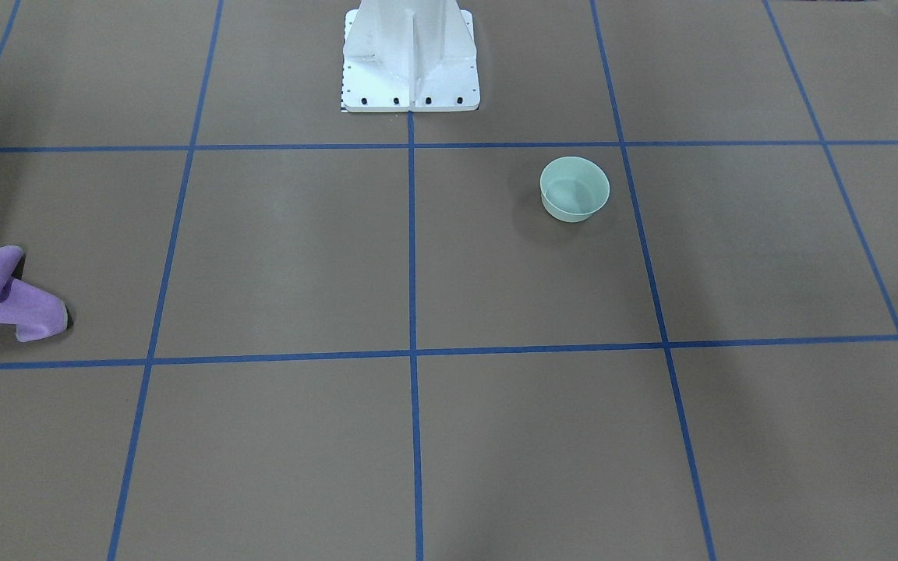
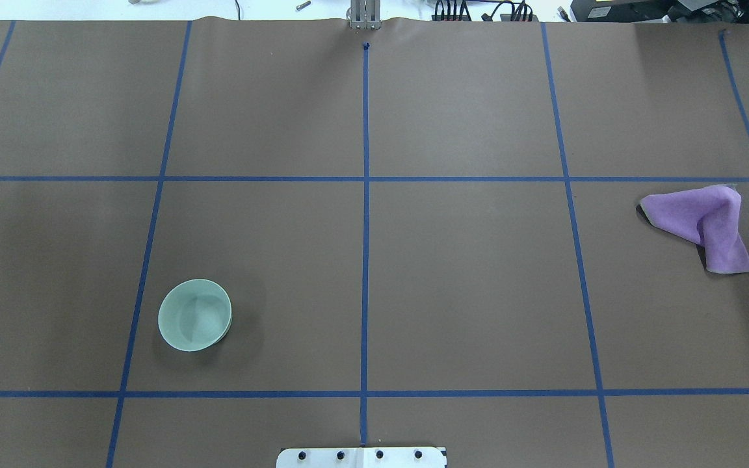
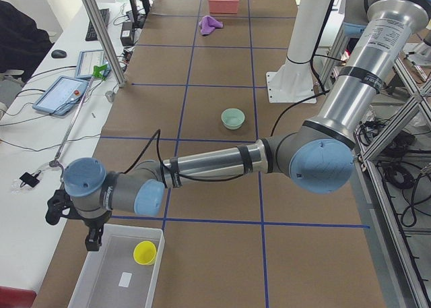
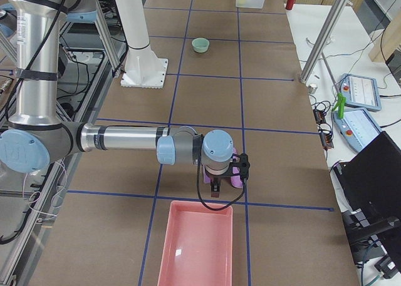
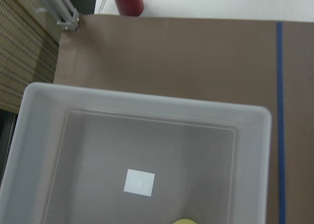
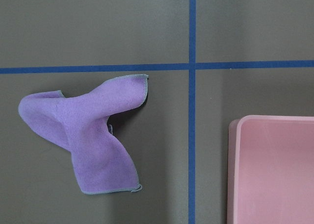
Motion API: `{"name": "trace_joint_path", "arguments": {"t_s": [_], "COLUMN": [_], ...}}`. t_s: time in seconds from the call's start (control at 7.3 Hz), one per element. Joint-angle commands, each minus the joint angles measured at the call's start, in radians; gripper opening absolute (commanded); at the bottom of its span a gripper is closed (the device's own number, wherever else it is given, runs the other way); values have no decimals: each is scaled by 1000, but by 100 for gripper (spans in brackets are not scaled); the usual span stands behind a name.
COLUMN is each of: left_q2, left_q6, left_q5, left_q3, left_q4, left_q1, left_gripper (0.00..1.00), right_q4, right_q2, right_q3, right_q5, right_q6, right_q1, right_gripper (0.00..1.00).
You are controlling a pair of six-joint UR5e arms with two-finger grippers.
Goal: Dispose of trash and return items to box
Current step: 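Release the cup in the clear bin while the right gripper reaches for the purple cloth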
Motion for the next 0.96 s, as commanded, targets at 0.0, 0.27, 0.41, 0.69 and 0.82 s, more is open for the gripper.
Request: {"name": "trace_joint_path", "arguments": {"t_s": [0.0,0.27,0.41,0.69,0.82], "left_q2": [142,232,251,288,312], "left_q6": [-323,-489,-533,-594,-599], "left_q5": [-35,-35,-35,-27,-26], "left_q3": [-394,-589,-637,-700,-723], "left_q4": [86,86,86,86,86], "left_q1": [121,213,233,275,289], "left_gripper": [99,99,99,99,99], "right_q4": [11,17,52,211,268], "right_q2": [1,18,58,169,193], "right_q3": [32,32,5,-173,-236], "right_q5": [1,-19,-47,-58,-74], "right_q6": [131,179,180,240,257], "right_q1": [-44,-161,-216,-275,-299], "right_gripper": [100,100,100,100,100]}}
